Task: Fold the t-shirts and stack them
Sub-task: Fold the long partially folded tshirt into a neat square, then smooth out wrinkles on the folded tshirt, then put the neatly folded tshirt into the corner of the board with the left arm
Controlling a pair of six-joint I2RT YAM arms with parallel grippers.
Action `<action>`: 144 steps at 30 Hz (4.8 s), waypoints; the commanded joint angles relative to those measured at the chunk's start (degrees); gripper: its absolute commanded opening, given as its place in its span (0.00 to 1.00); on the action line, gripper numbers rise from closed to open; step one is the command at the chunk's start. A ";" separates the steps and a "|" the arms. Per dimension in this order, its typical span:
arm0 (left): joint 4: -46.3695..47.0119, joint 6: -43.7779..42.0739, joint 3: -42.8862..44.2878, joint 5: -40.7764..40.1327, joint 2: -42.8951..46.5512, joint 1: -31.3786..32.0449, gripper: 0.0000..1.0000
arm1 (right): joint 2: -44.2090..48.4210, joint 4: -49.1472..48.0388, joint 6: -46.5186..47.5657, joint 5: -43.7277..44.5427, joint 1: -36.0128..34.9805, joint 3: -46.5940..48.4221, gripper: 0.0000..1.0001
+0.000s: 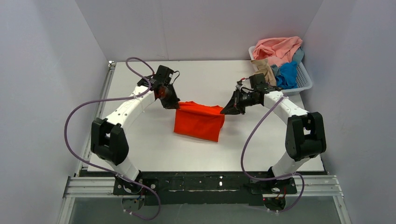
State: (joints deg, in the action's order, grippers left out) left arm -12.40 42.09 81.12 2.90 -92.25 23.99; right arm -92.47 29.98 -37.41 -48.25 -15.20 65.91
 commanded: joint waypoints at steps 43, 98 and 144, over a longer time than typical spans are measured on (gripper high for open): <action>-0.09 0.32 10.65 9.12 -30.19 -2.34 0.98 | -30.51 -3.02 -6.80 21.33 1.31 17.80 0.72; -23.75 -22.56 31.44 -18.82 -36.89 -19.09 0.00 | 31.03 2.50 7.35 49.38 2.99 -14.56 0.89; -14.89 -13.45 42.56 -9.91 -24.30 -34.70 0.98 | 31.92 4.58 6.73 46.79 6.15 -12.59 0.90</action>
State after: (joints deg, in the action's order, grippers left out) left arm -22.72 24.12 130.52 -10.33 -131.46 -13.72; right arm -65.21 35.92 -30.11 -2.55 -9.34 55.35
